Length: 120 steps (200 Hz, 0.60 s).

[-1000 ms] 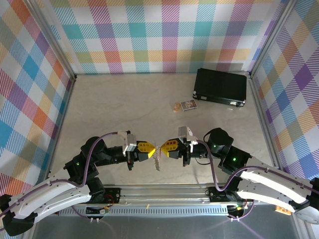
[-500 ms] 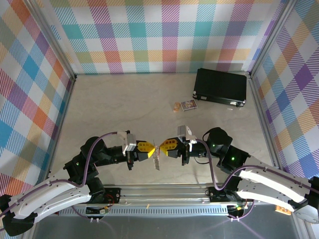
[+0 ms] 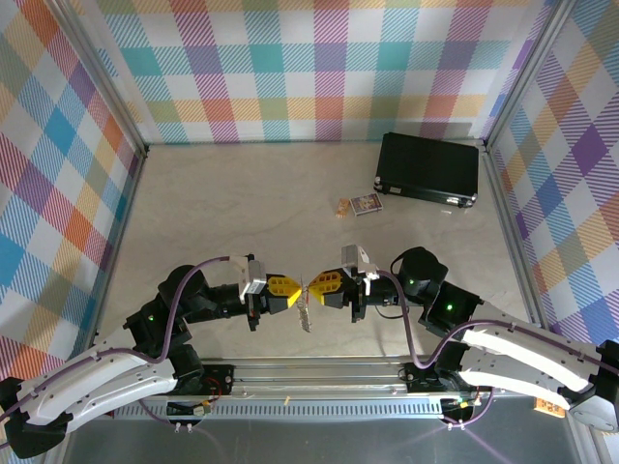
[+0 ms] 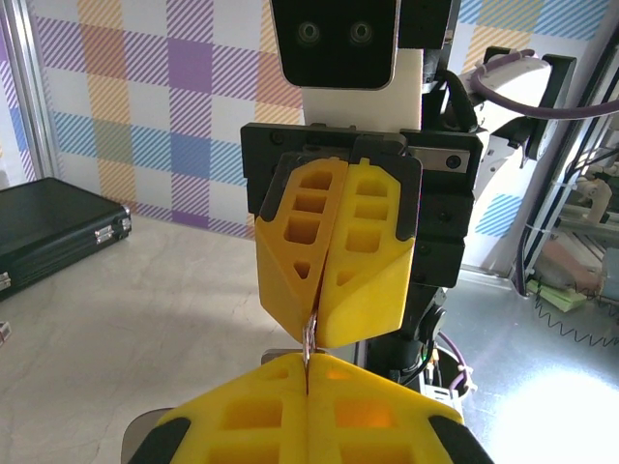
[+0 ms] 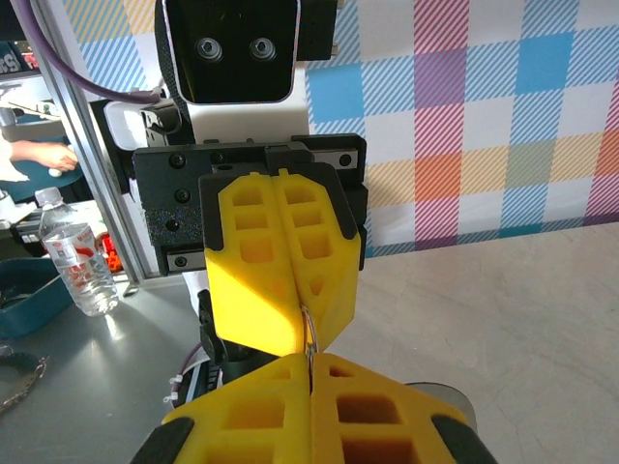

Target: Put the keys on the keyring

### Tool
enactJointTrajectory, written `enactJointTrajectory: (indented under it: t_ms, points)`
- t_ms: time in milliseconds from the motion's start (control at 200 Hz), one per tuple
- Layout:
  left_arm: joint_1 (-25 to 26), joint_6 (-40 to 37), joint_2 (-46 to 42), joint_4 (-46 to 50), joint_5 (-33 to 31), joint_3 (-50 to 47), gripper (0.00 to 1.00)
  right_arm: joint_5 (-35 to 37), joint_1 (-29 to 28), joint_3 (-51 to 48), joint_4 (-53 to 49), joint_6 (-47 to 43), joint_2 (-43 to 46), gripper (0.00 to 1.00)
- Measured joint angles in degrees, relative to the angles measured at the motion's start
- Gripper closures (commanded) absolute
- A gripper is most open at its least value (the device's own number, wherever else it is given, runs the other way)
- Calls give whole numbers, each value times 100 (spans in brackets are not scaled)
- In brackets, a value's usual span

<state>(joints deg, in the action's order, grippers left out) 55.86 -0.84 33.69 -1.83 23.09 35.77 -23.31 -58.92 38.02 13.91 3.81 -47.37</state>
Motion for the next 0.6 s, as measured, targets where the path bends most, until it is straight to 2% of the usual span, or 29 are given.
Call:
enactJointTrajectory:
  t_ms: [600]
  points:
    - [0,0,11,184,13,7,100,-179,2,-234,201,-321,0,100]
